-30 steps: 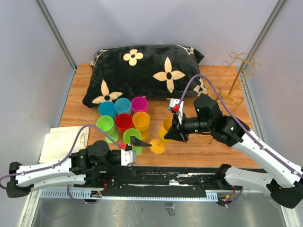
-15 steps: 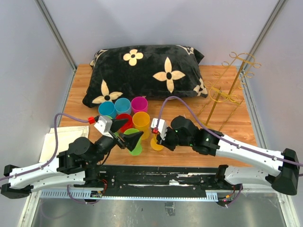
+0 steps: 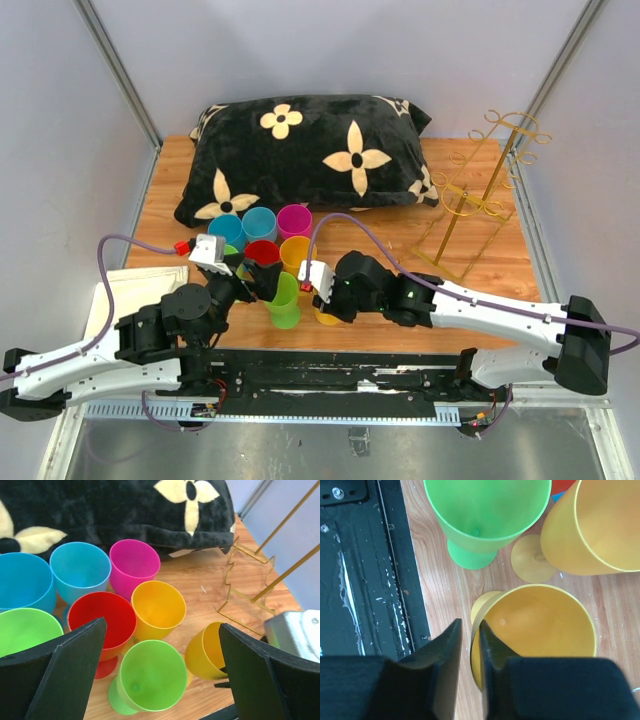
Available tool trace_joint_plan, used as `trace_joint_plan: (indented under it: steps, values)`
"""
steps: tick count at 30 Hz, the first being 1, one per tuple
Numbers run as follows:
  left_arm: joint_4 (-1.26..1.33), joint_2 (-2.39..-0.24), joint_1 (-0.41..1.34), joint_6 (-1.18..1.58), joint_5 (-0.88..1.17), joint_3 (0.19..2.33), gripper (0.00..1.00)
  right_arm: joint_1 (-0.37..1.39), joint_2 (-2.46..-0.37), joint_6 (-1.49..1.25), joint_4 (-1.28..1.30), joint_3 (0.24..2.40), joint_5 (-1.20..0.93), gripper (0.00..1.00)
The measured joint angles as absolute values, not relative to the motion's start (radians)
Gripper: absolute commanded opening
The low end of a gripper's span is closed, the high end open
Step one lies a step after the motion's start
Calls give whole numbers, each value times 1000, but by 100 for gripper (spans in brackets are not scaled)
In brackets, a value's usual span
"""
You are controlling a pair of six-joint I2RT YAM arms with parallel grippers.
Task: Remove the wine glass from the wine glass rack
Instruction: Place the wine glass at the center of the board, then reset both arms
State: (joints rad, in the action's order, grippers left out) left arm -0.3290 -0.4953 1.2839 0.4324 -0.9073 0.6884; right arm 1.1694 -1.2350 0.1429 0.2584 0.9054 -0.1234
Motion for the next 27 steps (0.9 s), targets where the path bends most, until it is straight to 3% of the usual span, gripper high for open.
trace_joint_plan:
  steps: [8,18,21,27]
  values:
    - [-388,-547,1186,446,-860,696,100,1169,-1240,157,281,991,-131,52]
    - [-395,-620,900,369,-645,758,100,1169,-1045,179,306,1069,13,97]
    - [-410,-678,796,309,-612,854,100,1169,-942,193,271,1070,168,98]
    - [-421,-745,370,244,-380,990,100,1087,-854,224,269,1158,448,98]
